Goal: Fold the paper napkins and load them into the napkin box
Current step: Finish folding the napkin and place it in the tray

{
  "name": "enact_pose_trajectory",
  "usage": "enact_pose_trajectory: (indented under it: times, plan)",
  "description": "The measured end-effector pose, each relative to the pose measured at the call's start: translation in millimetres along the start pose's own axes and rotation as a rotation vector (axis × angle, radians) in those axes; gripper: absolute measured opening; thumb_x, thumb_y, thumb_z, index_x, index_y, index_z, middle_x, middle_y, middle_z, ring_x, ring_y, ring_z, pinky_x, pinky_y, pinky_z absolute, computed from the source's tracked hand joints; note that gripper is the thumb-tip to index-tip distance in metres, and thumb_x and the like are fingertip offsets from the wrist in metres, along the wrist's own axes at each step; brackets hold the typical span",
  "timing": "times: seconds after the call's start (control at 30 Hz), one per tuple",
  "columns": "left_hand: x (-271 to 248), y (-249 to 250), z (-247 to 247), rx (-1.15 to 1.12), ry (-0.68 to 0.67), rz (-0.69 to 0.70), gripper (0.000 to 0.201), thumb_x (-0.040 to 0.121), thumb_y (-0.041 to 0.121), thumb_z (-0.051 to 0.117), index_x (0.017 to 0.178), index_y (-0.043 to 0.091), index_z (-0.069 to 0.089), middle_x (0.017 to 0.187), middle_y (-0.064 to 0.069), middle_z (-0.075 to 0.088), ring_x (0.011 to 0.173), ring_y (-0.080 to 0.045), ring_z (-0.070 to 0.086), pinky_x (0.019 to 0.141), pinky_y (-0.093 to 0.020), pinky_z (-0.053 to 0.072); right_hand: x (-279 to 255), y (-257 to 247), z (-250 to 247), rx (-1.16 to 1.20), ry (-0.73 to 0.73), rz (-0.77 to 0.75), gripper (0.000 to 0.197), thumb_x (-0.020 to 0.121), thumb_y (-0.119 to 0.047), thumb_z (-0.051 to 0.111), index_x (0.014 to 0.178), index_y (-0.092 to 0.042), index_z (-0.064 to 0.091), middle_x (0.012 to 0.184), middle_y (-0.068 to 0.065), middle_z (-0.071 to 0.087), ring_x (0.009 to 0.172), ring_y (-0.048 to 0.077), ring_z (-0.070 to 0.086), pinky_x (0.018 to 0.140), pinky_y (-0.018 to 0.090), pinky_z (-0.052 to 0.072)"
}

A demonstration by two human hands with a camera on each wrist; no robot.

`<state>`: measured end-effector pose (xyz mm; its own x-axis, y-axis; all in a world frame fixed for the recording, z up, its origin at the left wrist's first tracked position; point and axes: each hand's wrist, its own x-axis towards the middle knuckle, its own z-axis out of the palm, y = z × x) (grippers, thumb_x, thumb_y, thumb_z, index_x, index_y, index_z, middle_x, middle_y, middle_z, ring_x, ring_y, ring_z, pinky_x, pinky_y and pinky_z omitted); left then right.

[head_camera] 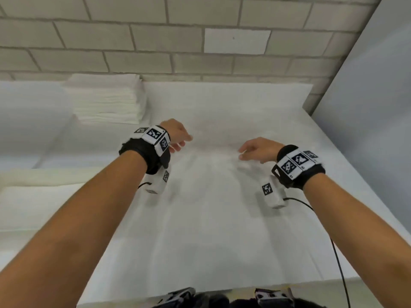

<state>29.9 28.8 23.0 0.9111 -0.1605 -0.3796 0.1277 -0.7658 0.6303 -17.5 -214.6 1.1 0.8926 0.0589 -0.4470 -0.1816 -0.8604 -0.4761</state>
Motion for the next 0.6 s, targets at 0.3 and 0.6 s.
enact_pose_trajectory:
  times: [0.3,0.6]
  plan:
    - [65.4,-25.7,40.4,0.582,0.030,-0.002,0.069,0.089,0.032,0.059,0.146,0.018,0.025,0.141,-0.016,0.029,0.128,-0.034,0.037,0.103,-0.040,0.038,55.4,-9.8,32.5,-0.259,-0.041,-0.111,0.058,0.080,-0.045,0.064,0.132,-0.025,0.044,0.134,0.005,0.042,0.124,0.024,0.042,0.102,0.036,0.040]
    - [92.7,-27.8,49.7,0.814,0.024,0.306,0.033,0.098,0.020,0.038,0.127,0.012,0.051,0.126,-0.011,0.049,0.113,-0.029,0.051,0.087,-0.031,0.040,74.2,-17.5,22.3,-0.378,-0.051,-0.167,0.039,0.083,-0.050,0.059,0.103,-0.017,0.064,0.105,0.005,0.049,0.103,0.022,0.045,0.086,0.031,0.041]
